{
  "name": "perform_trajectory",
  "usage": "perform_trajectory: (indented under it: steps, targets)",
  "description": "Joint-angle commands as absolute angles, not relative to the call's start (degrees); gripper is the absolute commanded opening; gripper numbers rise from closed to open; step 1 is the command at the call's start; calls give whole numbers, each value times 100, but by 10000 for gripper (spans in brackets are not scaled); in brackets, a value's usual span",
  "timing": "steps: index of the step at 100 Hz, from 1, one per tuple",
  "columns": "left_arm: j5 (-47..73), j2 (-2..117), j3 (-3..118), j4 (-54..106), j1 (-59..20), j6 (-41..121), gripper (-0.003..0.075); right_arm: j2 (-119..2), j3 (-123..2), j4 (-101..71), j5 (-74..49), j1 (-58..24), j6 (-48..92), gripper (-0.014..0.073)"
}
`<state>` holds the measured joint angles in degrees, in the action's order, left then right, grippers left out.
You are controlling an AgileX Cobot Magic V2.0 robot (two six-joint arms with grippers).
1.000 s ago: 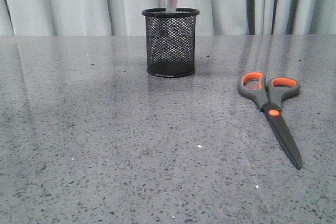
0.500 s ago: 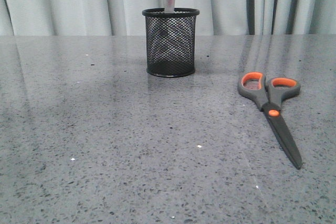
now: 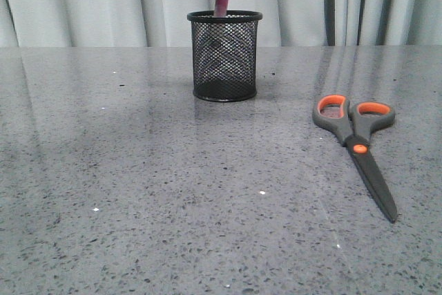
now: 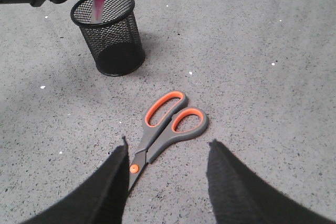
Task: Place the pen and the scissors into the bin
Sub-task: 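Lower the marker into the mesh cup and open the left gripper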
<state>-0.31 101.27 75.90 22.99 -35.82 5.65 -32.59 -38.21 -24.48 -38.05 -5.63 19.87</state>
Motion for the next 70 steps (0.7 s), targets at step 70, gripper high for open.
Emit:
perform_trajectory:
  steps: [70]
  targets:
    - [-737, 9357, 7757, 2365, -3629, 563, 214, -3317, -3972, -2505, -3447, -575, 2020, 308]
